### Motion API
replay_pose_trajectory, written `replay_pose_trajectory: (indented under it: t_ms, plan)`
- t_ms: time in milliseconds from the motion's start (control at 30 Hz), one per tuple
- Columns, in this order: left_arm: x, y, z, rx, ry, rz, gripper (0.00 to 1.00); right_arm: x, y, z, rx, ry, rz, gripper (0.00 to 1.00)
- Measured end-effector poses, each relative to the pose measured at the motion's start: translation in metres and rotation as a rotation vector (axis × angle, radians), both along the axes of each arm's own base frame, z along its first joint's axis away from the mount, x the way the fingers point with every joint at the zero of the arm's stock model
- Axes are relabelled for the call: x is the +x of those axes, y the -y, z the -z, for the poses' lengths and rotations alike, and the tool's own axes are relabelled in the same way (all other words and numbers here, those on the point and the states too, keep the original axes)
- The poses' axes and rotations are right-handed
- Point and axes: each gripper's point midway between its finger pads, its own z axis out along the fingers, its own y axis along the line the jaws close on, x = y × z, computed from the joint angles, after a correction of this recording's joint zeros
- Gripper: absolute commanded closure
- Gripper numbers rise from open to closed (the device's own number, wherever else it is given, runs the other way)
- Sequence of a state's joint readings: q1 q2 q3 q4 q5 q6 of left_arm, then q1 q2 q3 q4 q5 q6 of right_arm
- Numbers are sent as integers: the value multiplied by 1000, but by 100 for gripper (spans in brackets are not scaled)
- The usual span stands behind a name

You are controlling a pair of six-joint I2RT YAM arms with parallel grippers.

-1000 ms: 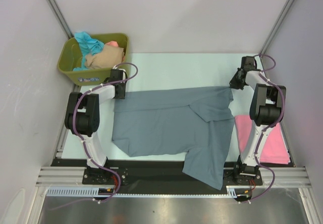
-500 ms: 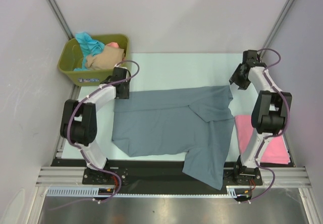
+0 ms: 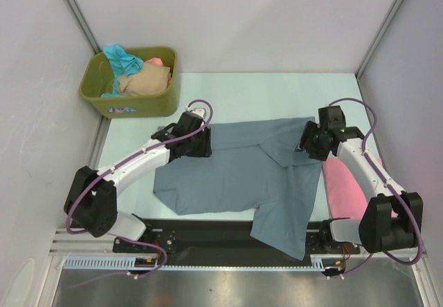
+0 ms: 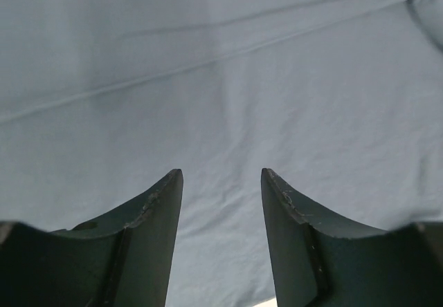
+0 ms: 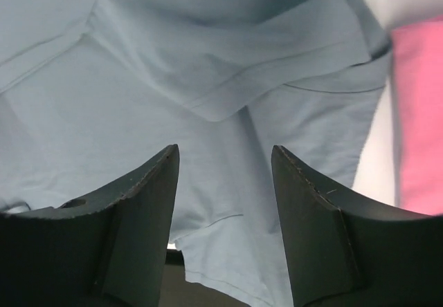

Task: Fold and stack the t-shirts
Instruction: Fold the tshirt

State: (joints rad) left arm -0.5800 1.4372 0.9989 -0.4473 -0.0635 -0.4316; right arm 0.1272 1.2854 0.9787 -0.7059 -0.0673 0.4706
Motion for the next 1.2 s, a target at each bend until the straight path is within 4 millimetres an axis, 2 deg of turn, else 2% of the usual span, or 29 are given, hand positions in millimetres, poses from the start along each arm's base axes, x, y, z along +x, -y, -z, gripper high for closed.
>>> replay_pose_trajectory:
  t_ms: [167,267,300,367,400,500,533,567,767,833,933,1067,1200]
  plan:
    - [-7,-13,14,23,-59,-56,44,2,7,12,-8,-30,25,40]
    - [1,-22,23,60,-89,-113,36,5,5,24,-8,-63,31,35]
    - [6,-27,27,82,-104,-140,30,7,5,28,-11,-75,36,34]
    - [15,-35,35,118,-135,-201,25,9,4,38,-24,-106,51,0]
    - [19,-39,37,129,-144,-228,18,11,5,43,-43,-122,66,0]
    - [23,-53,44,164,-181,-317,15,25,3,50,-80,-146,88,0]
    - [24,-57,44,174,-189,-338,10,31,1,50,-83,-146,94,0]
    - [25,-61,45,188,-197,-352,9,36,-1,51,-85,-145,103,0]
    - [42,-68,54,212,-219,-388,9,64,-6,54,-105,-150,156,0]
    - [44,-77,62,203,-252,-410,10,80,-8,59,-115,-152,173,0]
    - [50,-95,74,183,-296,-463,9,95,-13,75,-130,-176,188,0]
    - [54,-117,86,167,-339,-521,9,101,-18,99,-158,-228,204,1]
    - [56,-122,93,147,-372,-534,10,112,-21,100,-183,-231,223,1]
